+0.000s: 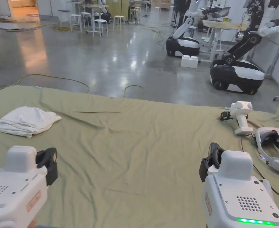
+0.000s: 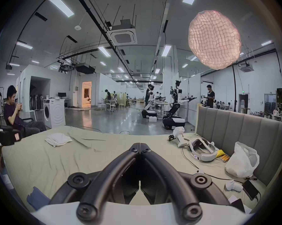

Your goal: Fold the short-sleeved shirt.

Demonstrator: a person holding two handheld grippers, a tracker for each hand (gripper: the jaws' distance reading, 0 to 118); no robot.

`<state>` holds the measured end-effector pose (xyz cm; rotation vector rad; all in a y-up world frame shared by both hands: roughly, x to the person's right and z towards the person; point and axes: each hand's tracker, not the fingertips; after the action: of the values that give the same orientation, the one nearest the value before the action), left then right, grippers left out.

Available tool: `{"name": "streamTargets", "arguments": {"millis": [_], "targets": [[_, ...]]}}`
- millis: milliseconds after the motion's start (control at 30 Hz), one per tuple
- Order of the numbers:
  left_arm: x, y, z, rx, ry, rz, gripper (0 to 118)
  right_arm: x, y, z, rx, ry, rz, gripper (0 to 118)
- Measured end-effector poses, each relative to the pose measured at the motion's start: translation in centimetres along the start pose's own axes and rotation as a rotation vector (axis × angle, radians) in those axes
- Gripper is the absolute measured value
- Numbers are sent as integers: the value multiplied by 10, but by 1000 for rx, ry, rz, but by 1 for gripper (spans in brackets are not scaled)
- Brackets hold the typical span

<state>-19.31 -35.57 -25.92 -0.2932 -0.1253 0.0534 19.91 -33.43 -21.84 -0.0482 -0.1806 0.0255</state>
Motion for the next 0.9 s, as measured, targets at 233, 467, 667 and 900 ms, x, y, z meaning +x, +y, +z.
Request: {"name": "streamTargets", "arguments": {"millis": [233, 467, 667, 900], "targets": [[-107, -60, -12, -381, -29, 210, 1, -13, -9, -7, -70, 75, 13, 0], [-192, -129, -34, -591, -195, 513, 5, -22, -22, -17, -152, 116, 5, 0], [-175, -149, -43, -768, -377, 597, 68, -27, -30, -21, -197, 131, 32, 0], [-204, -180, -61, -782, -449, 786, 68, -23, -39, -18, -237, 128, 43, 0]]}}
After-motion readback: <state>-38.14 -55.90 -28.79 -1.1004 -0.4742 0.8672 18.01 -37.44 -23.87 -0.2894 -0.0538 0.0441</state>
